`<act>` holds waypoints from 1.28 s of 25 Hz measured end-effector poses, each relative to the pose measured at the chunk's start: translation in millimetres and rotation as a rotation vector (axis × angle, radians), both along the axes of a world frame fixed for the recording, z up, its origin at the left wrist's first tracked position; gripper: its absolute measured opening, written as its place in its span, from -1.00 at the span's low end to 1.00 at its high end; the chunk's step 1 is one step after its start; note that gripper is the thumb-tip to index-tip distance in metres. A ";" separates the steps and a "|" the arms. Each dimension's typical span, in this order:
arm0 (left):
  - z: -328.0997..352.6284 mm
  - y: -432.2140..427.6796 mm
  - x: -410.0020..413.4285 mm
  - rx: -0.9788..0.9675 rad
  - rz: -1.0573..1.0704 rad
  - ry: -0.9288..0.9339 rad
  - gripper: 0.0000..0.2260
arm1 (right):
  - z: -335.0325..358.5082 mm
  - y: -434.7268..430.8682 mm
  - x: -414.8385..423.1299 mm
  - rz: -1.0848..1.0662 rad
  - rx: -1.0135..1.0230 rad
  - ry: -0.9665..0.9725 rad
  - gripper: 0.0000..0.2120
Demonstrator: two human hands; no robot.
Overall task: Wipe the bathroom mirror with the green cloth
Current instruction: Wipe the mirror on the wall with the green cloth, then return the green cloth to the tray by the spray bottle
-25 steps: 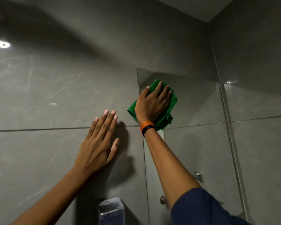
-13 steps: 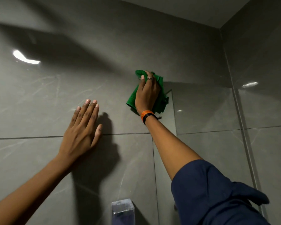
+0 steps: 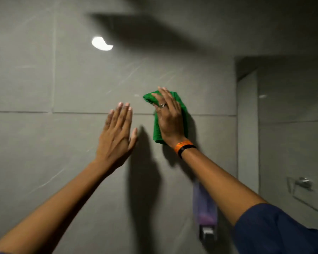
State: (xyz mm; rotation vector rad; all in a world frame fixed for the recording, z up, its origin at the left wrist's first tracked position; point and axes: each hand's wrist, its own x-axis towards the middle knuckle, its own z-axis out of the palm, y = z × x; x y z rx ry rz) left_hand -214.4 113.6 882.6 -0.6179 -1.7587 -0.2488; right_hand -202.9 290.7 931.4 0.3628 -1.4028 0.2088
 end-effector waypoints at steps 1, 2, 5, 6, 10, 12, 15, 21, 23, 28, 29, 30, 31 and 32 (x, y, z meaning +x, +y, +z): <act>-25.0 -7.1 0.1 -0.010 -0.009 -0.055 -0.43 | -28.0 -10.1 -0.6 -0.011 -0.008 -0.037 -0.69; -56.7 -15.5 0.0 -0.020 -0.015 -0.117 -0.44 | -63.2 -20.8 -2.0 -0.012 -0.018 -0.094 -0.68; -155.0 -33.2 3.9 -0.052 -0.038 -0.326 -0.45 | -177.0 -42.2 7.3 -0.018 -0.045 -0.307 -0.67; -193.0 -37.5 6.9 -0.054 -0.059 -0.400 -0.45 | -221.3 -46.5 11.8 -0.015 -0.058 -0.393 -0.68; -366.5 -47.9 39.8 -0.027 -0.177 -0.715 -0.47 | -423.9 -60.8 51.3 0.033 -0.207 -0.804 -0.64; -460.0 -51.8 69.5 -0.039 -0.206 -0.893 -0.47 | -529.8 -71.6 83.0 0.038 -0.295 -1.068 -0.63; -584.4 -61.5 115.0 -0.072 -0.205 -1.087 -0.46 | -656.6 -83.1 124.8 0.007 -0.342 -1.387 -0.62; -800.1 -89.0 175.5 -0.162 -0.093 -1.426 -0.48 | -862.2 -103.5 176.9 -0.004 -0.274 -1.732 -0.62; -859.3 -92.8 187.3 -0.219 -0.074 -1.490 -0.48 | -926.9 -112.0 201.7 -0.083 -0.111 -1.918 -0.52; -956.7 -90.4 225.1 -0.402 0.011 -1.677 -0.43 | -1017.3 -117.6 246.9 -0.230 0.076 -1.978 -0.30; -959.8 -89.1 225.3 -0.423 0.016 -1.675 -0.42 | -1017.1 -116.5 244.3 -0.246 0.100 -1.998 -0.30; -958.5 -87.9 222.2 -0.412 0.021 -1.685 -0.42 | -1012.3 -114.2 238.0 -0.257 0.120 -2.029 -0.30; -946.6 -85.9 214.4 -0.399 0.012 -1.701 -0.43 | -997.7 -113.2 227.4 -0.265 0.124 -2.055 -0.30; -928.2 -84.5 206.4 -0.360 0.008 -1.686 -0.43 | -979.1 -113.1 220.4 -0.276 0.115 -2.066 -0.29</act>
